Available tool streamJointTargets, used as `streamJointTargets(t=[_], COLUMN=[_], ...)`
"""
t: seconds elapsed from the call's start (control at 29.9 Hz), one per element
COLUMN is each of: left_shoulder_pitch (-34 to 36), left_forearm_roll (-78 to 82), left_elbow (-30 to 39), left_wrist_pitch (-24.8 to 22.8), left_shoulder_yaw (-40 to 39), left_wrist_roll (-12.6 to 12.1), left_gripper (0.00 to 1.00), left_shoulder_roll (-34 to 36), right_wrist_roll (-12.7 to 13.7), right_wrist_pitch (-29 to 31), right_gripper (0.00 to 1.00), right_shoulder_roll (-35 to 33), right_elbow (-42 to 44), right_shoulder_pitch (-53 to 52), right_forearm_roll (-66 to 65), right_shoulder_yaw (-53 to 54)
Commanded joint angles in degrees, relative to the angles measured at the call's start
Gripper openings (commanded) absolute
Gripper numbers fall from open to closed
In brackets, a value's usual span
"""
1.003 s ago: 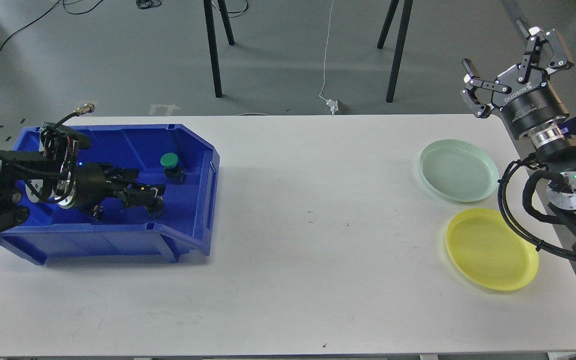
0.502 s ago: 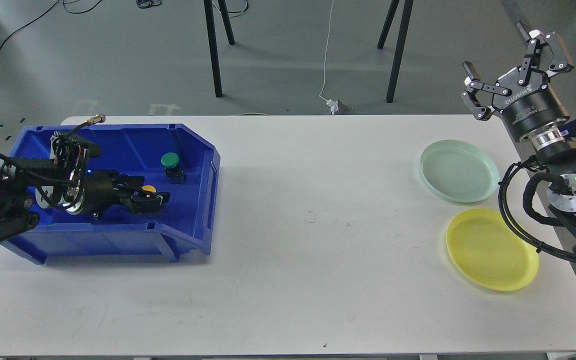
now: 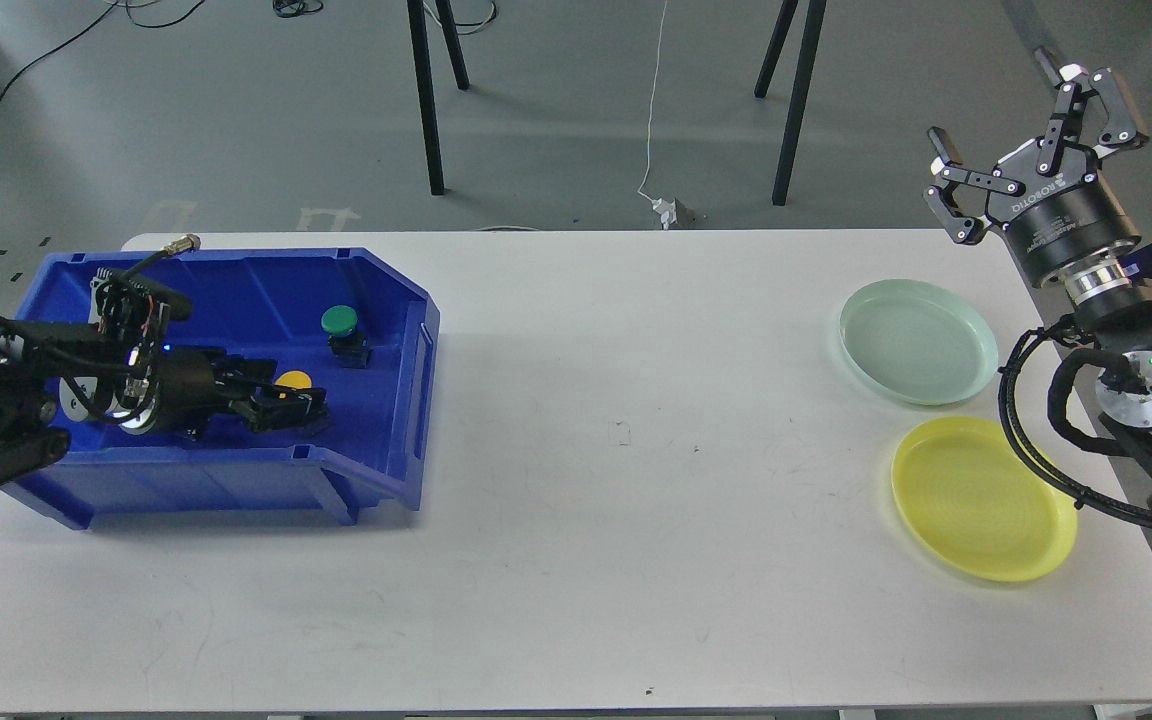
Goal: Pass button and place on color plate
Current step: 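Close the left gripper on the yellow-topped button, then lift the yellow button out of the bin with the left gripper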
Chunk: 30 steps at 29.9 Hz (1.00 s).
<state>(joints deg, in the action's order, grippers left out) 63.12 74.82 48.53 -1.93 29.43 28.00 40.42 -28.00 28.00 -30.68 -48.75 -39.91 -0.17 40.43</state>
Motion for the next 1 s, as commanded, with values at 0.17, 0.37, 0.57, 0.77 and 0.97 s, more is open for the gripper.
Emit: streamJointTargets(t=[0.17, 0.37, 0.57, 0.77, 0.97], left_shoulder_pitch=[0.2, 0.2, 0.4, 1.5, 10.3], left_forearm_roll=[0.0, 0.0, 0.0, 0.0, -0.8], left_elbow=[0.0, 0.1, 0.1, 0.5, 8.0], left_wrist_pitch=[-1.1, -1.2, -1.2, -1.3, -6.4], left_shoulder_yaw=[-0.2, -0.4, -0.5, -0.8, -4.8], left_wrist_roll=[0.0, 0.0, 0.0, 0.0, 0.0], left_gripper=[0.42, 0.36, 0.23, 0.15, 0.14], left_shoulder_roll=[-0.1, -0.1, -0.1, 0.7, 8.7], right_wrist_roll=[0.0, 0.0, 0.0, 0.0, 0.0], right_wrist_pitch=[0.0, 0.0, 0.0, 0.0, 0.0], right_gripper=[0.99, 0.99, 0.99, 0.99, 0.99], right_shoulder_roll=[-0.1, -0.1, -0.1, -0.1, 0.0], right_elbow=[0.1, 0.1, 0.0, 0.0, 0.1], right_shoulder_pitch=[0.2, 0.3, 0.4, 0.4, 0.1], right_forearm_roll=[0.0, 0.0, 0.0, 0.0, -0.1], right_shoulder_yaw=[0.1, 0.3, 0.3, 0.3, 1.8])
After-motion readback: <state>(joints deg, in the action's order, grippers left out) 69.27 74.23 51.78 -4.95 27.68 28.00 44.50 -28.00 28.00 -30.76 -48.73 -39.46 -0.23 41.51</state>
